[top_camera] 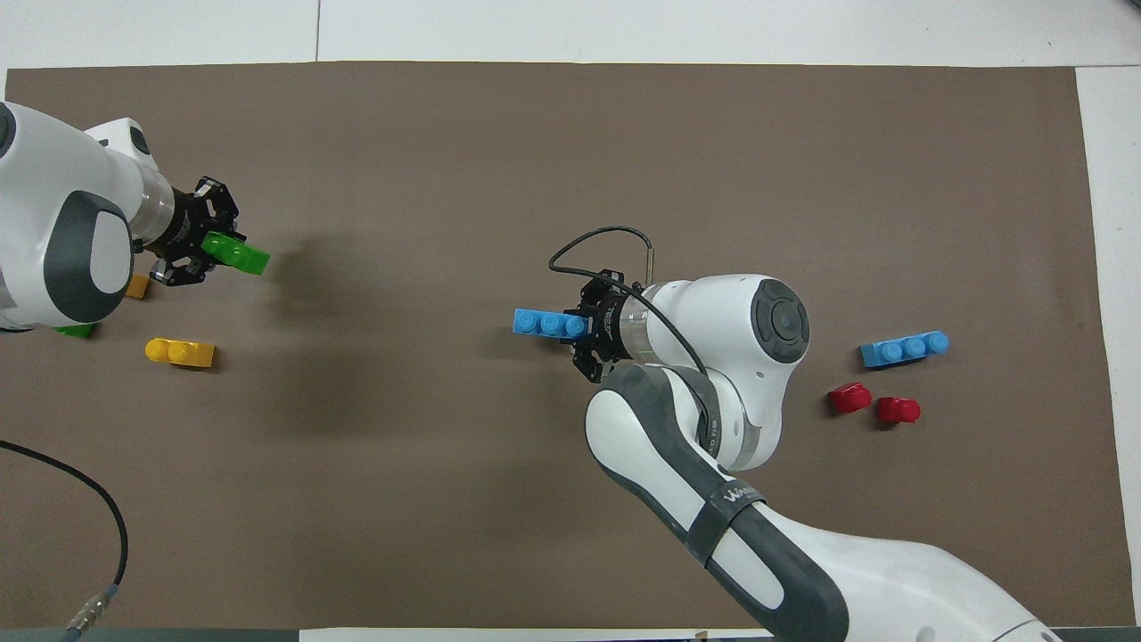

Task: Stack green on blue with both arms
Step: 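Carry the blue brick toward the table centre while the left gripper grasps green, then carry the green brick with the left gripper toward the held blue brick, then press the green brick onto the blue brick with both grippers holding, then open both grippers and draw them back from the joined bricks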

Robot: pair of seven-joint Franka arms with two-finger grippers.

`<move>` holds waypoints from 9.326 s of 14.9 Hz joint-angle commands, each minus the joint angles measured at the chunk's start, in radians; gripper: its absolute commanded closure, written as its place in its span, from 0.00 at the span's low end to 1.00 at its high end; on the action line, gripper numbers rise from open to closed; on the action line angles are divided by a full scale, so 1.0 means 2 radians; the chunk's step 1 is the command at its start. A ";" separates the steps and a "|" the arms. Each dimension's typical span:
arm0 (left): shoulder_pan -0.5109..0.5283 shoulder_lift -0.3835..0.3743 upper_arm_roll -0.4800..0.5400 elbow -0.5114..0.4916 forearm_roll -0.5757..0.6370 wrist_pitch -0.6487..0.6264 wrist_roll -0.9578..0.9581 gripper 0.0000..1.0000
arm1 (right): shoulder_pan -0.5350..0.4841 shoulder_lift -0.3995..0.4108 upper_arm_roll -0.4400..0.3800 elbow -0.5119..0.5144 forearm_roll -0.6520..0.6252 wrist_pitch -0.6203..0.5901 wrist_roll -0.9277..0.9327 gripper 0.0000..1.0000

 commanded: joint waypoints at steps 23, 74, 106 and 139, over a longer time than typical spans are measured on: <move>-0.287 -0.093 0.006 -0.132 0.049 0.058 -0.458 1.00 | 0.031 0.025 -0.002 -0.038 0.010 0.045 -0.073 1.00; -0.343 -0.050 0.008 -0.144 0.163 0.109 -0.620 1.00 | 0.031 0.027 -0.002 -0.049 0.010 0.055 -0.097 1.00; -0.388 -0.050 0.008 -0.140 0.186 0.087 -0.673 1.00 | 0.030 0.027 -0.002 -0.049 0.010 0.053 -0.098 1.00; -0.232 -0.075 0.003 -0.122 0.174 0.101 -0.436 0.00 | -0.179 -0.053 -0.006 0.043 -0.213 -0.278 -0.483 0.00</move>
